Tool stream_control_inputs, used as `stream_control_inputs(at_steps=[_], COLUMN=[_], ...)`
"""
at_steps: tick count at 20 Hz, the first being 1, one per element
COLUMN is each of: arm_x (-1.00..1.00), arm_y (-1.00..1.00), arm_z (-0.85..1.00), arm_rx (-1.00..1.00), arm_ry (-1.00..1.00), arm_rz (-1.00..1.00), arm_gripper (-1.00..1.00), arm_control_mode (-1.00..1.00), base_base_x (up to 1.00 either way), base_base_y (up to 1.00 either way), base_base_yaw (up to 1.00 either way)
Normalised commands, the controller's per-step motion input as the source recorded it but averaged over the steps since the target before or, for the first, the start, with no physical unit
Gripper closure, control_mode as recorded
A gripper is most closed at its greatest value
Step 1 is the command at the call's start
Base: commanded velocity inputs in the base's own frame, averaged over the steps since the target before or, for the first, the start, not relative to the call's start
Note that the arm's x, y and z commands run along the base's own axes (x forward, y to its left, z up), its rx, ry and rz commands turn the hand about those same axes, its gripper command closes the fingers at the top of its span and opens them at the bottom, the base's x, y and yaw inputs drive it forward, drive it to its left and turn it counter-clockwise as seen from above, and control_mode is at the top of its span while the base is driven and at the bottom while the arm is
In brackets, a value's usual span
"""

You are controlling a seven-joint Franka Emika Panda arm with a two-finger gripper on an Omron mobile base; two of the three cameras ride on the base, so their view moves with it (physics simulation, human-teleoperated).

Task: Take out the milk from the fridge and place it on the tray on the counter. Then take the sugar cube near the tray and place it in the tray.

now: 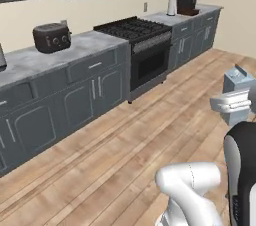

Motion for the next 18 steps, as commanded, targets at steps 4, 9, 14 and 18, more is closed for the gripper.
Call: stream_control_inputs(at_steps=[4,9,14,18], arm_x=[0.00,0.00,0.00,0.00], arm_y=[0.00,0.00,0.00,0.00], arm_z=[0.00,0.00,0.00,0.00], arm_rx=[0.00,0.00,0.00,0.00], arm_ry=[0.00,0.00,0.00,0.00], arm_rz=[0.00,0.00,0.00,0.00], arm_gripper=[1.00,1.00,1.00,1.00], arm_control_mode=[1.00,1.00,1.00,1.00], base_base_x=[1.00,1.00,1.00,1.00], base_base_y=[0.03,0.00,0.00,-0.04], base_base_yaw=[0.44,0.16,0.10,0.14])
